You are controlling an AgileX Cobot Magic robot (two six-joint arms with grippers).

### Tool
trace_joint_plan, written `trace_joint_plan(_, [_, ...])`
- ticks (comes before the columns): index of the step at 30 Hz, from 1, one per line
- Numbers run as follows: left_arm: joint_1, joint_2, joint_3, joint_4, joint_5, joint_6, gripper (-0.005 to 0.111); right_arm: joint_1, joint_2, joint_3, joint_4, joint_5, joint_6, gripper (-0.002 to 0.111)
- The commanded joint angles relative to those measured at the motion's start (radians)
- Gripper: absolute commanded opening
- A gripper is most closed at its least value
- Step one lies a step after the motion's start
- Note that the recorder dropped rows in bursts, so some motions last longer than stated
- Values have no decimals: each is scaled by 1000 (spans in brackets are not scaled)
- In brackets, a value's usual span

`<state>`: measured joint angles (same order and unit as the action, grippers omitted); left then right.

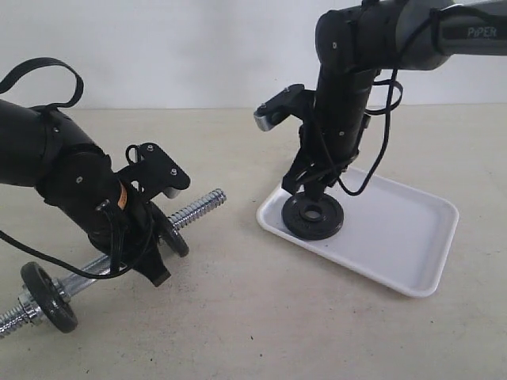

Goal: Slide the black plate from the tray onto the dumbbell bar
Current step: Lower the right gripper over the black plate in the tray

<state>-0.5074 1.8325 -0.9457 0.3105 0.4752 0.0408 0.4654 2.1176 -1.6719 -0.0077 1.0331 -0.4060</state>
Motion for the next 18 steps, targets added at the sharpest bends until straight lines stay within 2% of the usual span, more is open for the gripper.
trace_joint_plan(1, [-6, -28, 2, -15, 5, -10, 4, 42, -2, -15, -28, -91, 39, 77])
trace_joint_plan(3, [-6, -28, 2, -15, 5, -10, 4, 56, -2, -15, -59, -108, 68, 80])
trace_joint_plan(9, [-6, -28, 2, -15, 5, -10, 4, 67, -2, -15, -82, -116, 107, 80])
trace_joint_plan(14, [-6, -28, 2, -15, 5, -10, 4, 67, -2, -15, -174, -104, 142, 80])
trace_joint_plan(18, [-6, -28, 2, -15, 5, -10, 4, 67, -2, -15, -224, -82, 203, 92])
